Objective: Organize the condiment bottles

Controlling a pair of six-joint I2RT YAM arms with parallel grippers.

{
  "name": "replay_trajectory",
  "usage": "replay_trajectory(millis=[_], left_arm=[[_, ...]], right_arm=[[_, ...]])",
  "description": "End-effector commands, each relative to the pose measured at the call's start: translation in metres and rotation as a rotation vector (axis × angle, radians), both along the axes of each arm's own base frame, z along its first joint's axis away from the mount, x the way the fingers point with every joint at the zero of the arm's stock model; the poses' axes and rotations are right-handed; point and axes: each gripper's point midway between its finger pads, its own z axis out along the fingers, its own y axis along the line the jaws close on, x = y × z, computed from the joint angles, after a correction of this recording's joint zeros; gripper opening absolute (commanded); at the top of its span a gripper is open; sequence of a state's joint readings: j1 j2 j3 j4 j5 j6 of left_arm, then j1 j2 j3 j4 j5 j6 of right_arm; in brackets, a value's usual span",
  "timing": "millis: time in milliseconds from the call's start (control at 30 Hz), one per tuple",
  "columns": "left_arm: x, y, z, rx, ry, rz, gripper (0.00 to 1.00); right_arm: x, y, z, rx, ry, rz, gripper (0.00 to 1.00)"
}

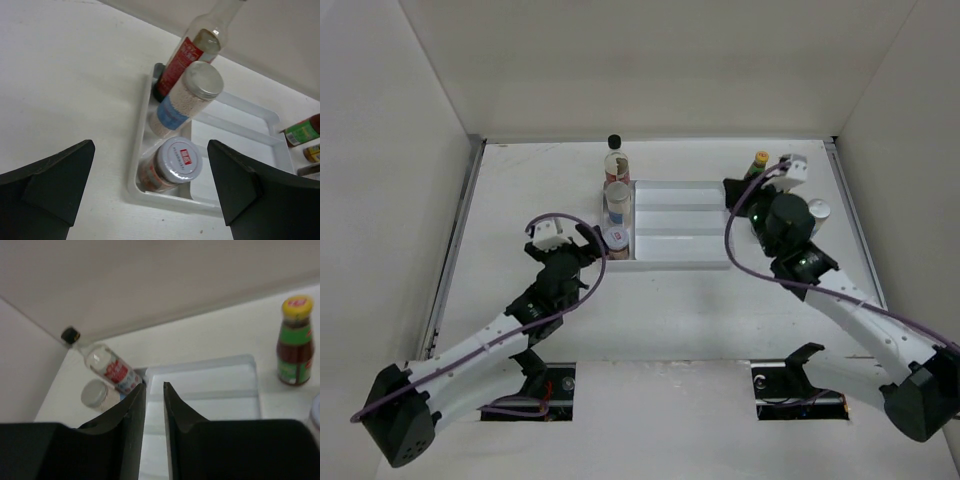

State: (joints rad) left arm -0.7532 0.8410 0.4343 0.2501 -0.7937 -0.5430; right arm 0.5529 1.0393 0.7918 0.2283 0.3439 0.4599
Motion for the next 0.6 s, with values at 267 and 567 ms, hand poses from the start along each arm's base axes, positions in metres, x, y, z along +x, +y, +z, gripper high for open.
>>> replay_trajectory(millis=[267, 567], left_arm=[[-0.001, 0.046, -0.056, -0.185, 0.017, 0.132, 1.00], [-0.001, 0.046, -0.075, -0.276, 0.018, 0.114, 1.00]], right_arm=[[0.075, -0.121, 0.014, -0.170, 0.150, -0.367, 0.80], [0.155, -0.132, -0.030, -0.247, 0.274, -0.377, 0.91]])
